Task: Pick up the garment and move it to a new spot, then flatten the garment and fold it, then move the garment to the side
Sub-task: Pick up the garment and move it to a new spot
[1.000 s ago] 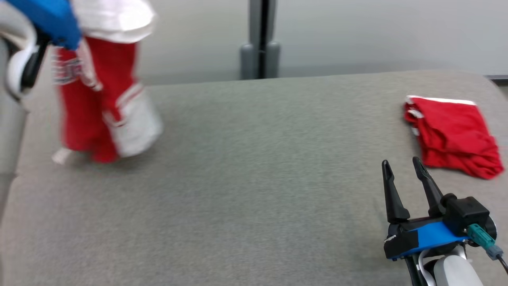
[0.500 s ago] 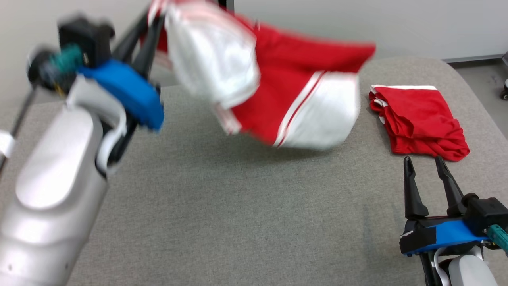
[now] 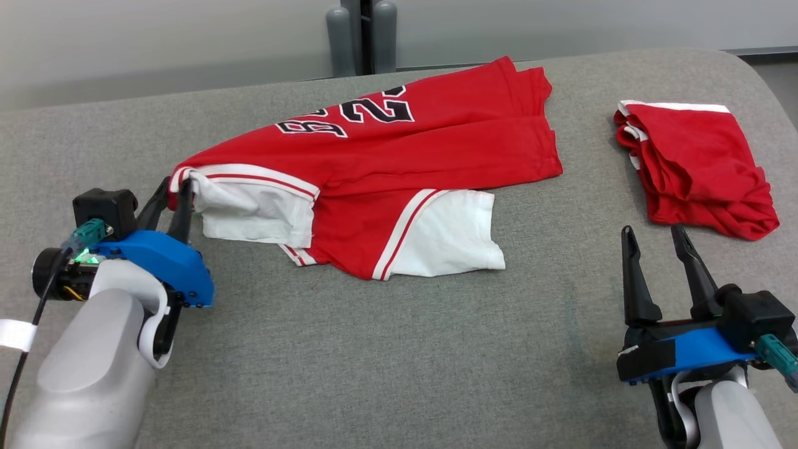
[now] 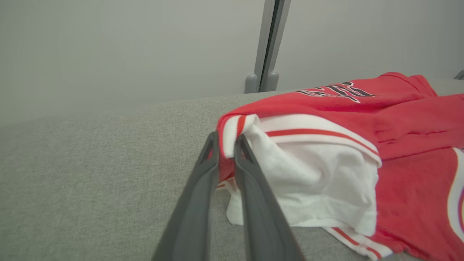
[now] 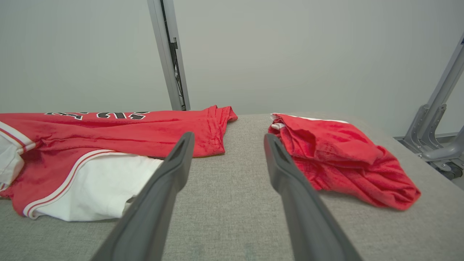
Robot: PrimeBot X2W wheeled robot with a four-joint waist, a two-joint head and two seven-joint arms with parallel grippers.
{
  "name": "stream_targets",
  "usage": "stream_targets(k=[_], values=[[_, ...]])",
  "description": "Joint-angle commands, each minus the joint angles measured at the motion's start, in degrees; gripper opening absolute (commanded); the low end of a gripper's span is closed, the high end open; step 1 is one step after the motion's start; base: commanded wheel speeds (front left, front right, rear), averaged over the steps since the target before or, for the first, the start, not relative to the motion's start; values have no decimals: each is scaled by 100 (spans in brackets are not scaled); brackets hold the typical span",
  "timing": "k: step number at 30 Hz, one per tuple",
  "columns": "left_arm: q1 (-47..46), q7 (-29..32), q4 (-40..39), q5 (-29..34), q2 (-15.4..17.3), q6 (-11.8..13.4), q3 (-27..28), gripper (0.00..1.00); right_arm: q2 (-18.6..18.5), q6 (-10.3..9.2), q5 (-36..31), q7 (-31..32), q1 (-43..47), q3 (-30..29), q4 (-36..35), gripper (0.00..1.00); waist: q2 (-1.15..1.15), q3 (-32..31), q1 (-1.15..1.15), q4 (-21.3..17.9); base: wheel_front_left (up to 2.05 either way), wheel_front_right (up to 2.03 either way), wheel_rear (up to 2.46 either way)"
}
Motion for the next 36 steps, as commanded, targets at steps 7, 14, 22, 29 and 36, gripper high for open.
stream_targets(k=[7,14,22,29,36], values=[[44,-516,276,-165,-295,-139,102,100,-14,-1,-82,-18,-101,-7,121,100,0,-144,-1,195,0,0,0],[598,-705,29,-201,-549,-153,192,100,-15,-1,-263,-18,104,-66,259,100,0,-544,-1,462,0,0,0],[1795,-721,-1054,136,-810,147,627,100,-15,-1,-381,-18,404,-58,388,100,0,-973,-1,621,0,0,0],[2834,-723,-1916,524,-1043,392,1051,100,-14,-1,-220,-18,667,-31,474,100,0,-1187,-1,650,0,0,0],[3423,-719,-2383,866,-1278,484,1296,100,-14,-1,-48,-18,786,95,562,100,0,-1290,-1,687,0,0,0]])
